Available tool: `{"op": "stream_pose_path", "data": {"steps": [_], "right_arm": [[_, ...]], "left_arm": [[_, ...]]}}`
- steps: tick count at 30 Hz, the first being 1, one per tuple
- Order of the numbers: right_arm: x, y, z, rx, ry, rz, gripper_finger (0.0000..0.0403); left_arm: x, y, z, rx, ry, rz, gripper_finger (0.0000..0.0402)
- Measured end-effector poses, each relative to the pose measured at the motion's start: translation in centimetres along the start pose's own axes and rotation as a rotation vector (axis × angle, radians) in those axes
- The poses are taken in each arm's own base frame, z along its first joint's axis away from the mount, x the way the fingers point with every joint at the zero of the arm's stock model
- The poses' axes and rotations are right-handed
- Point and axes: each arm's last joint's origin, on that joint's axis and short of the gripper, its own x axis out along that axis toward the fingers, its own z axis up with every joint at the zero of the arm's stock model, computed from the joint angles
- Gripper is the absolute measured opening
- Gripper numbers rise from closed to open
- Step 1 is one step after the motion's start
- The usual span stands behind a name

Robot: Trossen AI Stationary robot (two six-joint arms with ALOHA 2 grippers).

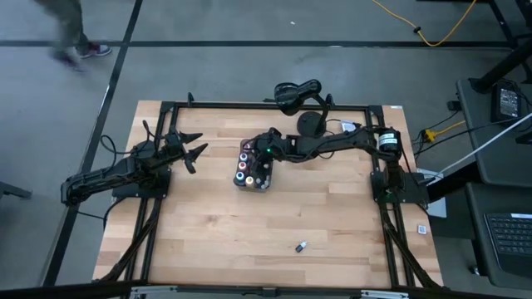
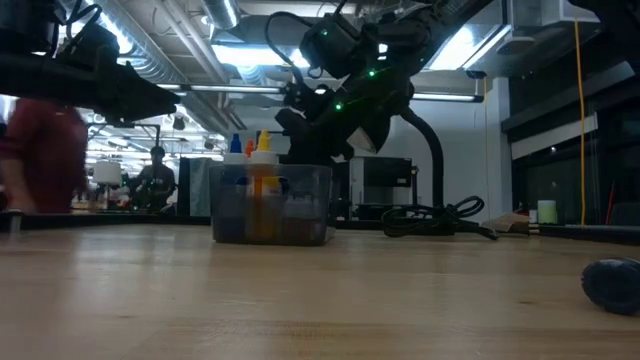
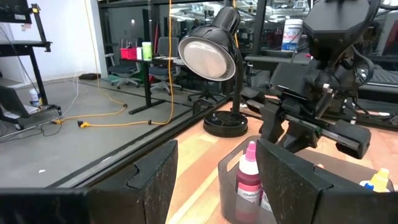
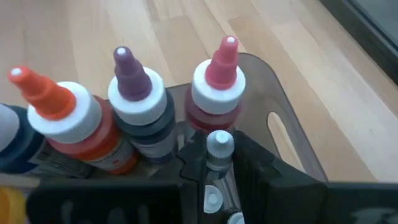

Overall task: Pick & Place food coloring
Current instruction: Put the small blue food coloring bottle into the gray transparent bin

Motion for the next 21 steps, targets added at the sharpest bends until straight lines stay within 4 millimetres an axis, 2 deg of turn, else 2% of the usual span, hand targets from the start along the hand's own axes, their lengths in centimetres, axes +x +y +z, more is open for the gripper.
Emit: {"op": "stream_pose_path", "data": {"steps": [21], "right_arm": [[2.5, 0.5, -1.9, -0.004, 0.047, 0.04, 0.0061]], "left_arm": [[0.0, 0.0, 0.0, 0.0, 0.0, 0.0, 0.0212]]}}
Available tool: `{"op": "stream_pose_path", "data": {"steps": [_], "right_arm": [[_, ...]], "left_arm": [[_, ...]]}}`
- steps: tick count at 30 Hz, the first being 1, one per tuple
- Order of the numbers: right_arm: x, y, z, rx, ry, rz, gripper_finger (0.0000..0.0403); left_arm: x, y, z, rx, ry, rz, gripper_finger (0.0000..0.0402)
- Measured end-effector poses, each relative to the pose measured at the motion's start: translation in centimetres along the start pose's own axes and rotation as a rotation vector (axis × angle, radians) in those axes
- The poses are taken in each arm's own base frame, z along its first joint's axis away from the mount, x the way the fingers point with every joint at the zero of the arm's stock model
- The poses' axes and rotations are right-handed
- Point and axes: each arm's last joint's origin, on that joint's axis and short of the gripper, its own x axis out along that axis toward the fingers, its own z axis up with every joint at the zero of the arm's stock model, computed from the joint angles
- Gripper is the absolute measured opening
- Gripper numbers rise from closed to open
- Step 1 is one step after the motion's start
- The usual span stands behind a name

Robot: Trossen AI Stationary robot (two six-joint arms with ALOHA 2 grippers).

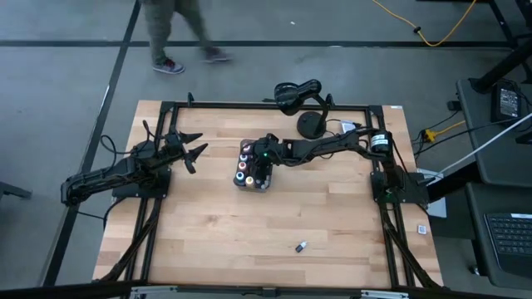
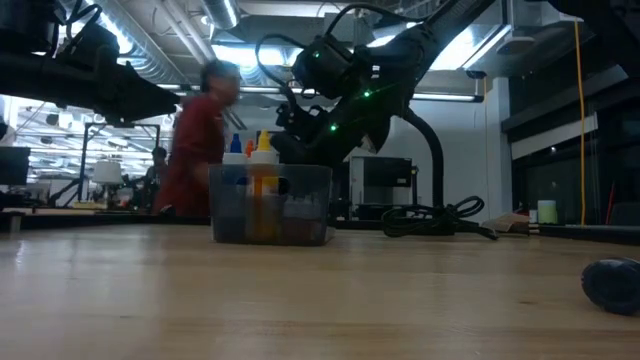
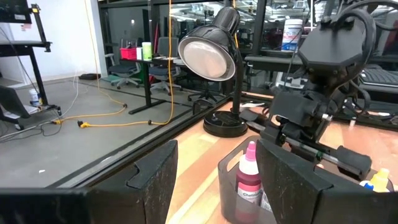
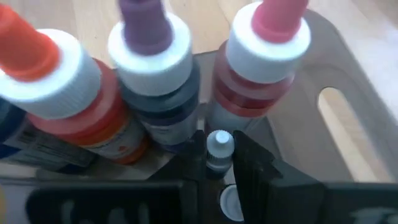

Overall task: Pick & Place food coloring
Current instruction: Put the small blue food coloring bottle into the gray transparent bin, then put the small black food coloring bottle into the gray transparent bin

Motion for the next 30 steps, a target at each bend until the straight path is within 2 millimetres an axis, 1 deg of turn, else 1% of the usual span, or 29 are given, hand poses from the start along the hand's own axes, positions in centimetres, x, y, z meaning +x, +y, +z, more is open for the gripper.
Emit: {"op": "stream_pose_path", "data": {"steps": [2, 9, 14, 17, 22, 28, 30], "right_arm": [[0.0, 0.0, 0.0, 0.015, 0.001, 0.012, 0.0065], [0.0, 0.0, -0.1, 0.016, 0.008, 0.01, 0.0146], [-0.5, 0.1, 0.2, 0.024, 0.013, 0.045, 0.0181], [-1.6, 0.1, 1.4, 0.014, 0.006, 0.042, 0.0192], [-4.1, -0.1, 3.6, 0.013, 0.01, 0.04, 0.0196], [-7.6, 0.0, 5.8, 0.015, 0.0, 0.05, 0.0194], [-9.0, 0.4, 6.3, 0.057, -0.005, 0.058, 0.0194]], "left_arm": [[0.0, 0.0, 0.0, 0.0, 0.0, 0.0, 0.0212], [0.0, 0.0, 0.0, 0.0, 0.0, 0.0, 0.0212], [0.0, 0.0, 0.0, 0.0, 0.0, 0.0, 0.0212], [0.0, 0.0, 0.0, 0.0, 0.0, 0.0, 0.0212], [0.0, 0.0, 0.0, 0.0, 0.0, 0.0, 0.0212], [0.0, 0.0, 0.0, 0.0, 0.0, 0.0, 0.0212], [0.0, 0.0, 0.0, 0.0, 0.0, 0.0, 0.0212]]}}
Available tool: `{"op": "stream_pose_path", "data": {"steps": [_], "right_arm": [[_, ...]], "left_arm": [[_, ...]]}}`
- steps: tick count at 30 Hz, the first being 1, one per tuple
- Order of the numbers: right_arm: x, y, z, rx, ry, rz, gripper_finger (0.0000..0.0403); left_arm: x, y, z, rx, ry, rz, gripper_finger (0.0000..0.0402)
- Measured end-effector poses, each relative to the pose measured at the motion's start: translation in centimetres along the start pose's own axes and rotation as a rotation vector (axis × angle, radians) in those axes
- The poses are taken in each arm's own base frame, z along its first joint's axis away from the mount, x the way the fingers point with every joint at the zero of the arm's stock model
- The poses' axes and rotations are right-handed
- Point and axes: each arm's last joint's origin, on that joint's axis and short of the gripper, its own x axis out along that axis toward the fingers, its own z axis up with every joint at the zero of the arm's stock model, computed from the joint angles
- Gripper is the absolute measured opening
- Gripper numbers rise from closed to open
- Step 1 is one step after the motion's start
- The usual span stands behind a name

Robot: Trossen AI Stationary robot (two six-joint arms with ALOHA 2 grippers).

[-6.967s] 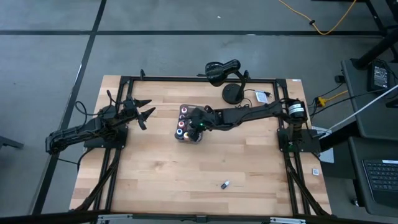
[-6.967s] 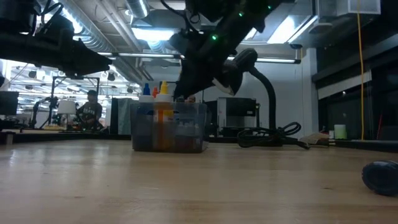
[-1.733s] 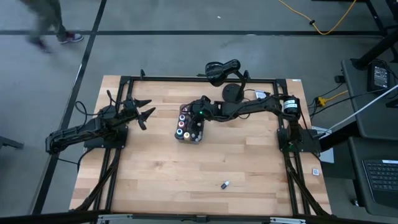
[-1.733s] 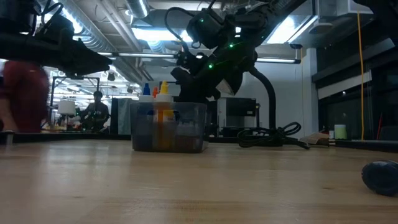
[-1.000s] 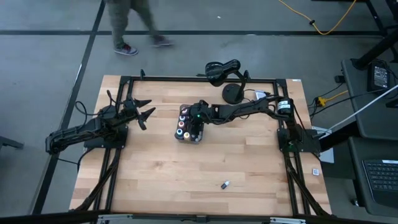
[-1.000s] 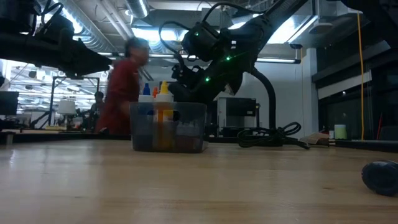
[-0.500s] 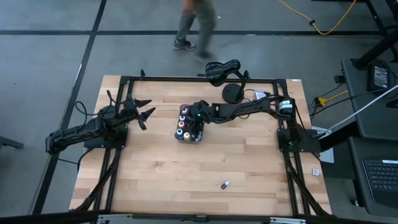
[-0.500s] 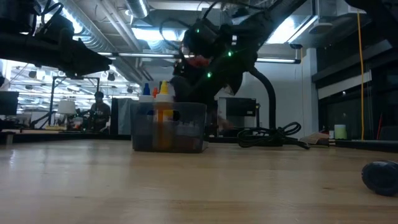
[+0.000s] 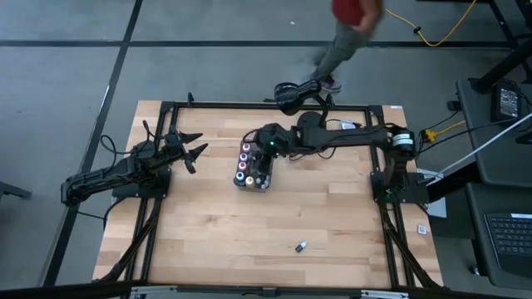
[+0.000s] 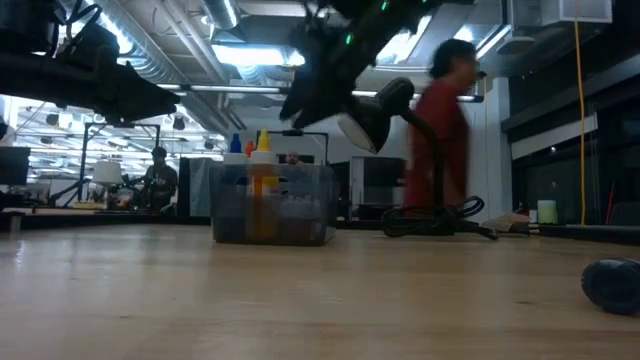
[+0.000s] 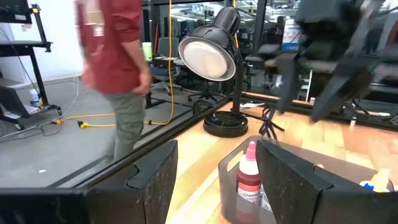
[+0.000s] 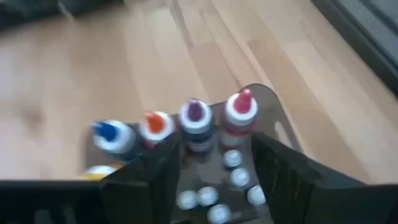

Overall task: Pick & Place food coloring
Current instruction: Put the small black food coloring bottle into the gray transparent bin

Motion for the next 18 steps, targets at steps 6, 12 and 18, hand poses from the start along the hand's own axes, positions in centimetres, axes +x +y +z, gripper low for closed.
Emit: {"op": "stream_pose_path", "data": {"steps": [6, 12, 18], "right_arm": [[-4.1, 1.9, 0.1, 0.281, 0.033, 0.02, 0.0194], [-7.4, 4.0, -1.2, 0.581, 0.148, 0.028, 0.0194], [-9.9, 6.4, -3.8, 0.715, 0.421, 0.051, 0.0194]], "left_arm": [[0.0, 0.0, 0.0, 0.0, 0.0, 0.0, 0.0212], [0.0, 0.0, 0.0, 0.0, 0.0, 0.0, 0.0212], [0.0, 0.0, 0.0, 0.0, 0.001, 0.0, 0.0212]]}}
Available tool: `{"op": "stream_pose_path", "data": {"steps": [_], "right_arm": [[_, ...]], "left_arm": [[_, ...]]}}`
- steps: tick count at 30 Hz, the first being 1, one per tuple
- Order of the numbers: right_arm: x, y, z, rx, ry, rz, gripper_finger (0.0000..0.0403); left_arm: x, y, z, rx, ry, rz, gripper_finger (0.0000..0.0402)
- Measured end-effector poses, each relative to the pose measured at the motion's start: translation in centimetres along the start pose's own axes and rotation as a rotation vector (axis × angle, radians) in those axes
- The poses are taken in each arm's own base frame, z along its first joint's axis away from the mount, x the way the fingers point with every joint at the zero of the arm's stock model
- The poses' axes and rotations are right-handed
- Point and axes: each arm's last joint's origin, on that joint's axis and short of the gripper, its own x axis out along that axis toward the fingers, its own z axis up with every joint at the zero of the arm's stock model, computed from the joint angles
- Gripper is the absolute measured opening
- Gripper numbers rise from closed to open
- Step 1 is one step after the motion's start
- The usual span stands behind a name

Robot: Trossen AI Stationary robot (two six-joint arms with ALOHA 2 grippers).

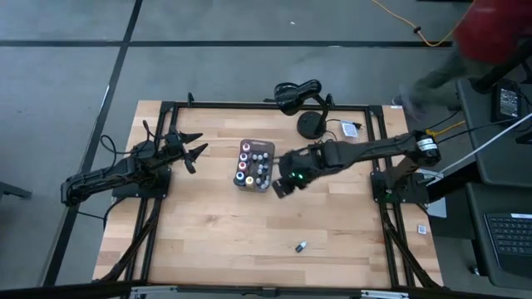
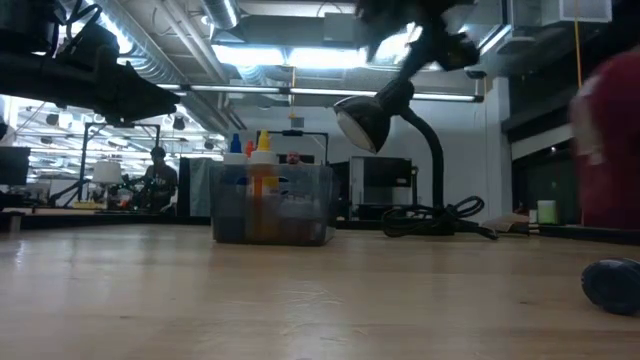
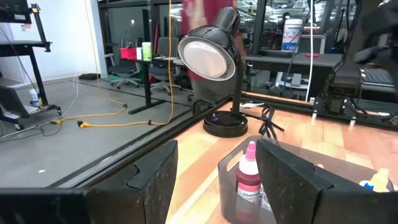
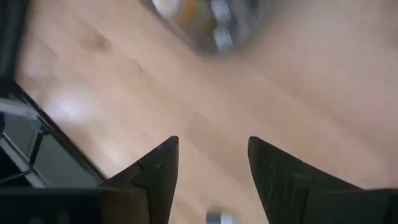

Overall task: Pick & Place food coloring
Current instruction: Put the small black food coloring bottle into the gray transparent bin

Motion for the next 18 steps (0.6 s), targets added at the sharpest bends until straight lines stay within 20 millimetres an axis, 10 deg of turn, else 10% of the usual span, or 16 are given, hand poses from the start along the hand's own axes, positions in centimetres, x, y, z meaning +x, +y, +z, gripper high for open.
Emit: {"op": "stream_pose_path", "data": {"steps": [18], "right_arm": [[-0.5, 0.2, -9.4, 0.862, 0.197, -0.348, 0.0194]], "left_arm": [[0.0, 0.0, 0.0, 0.0, 0.0, 0.0, 0.0212]]}}
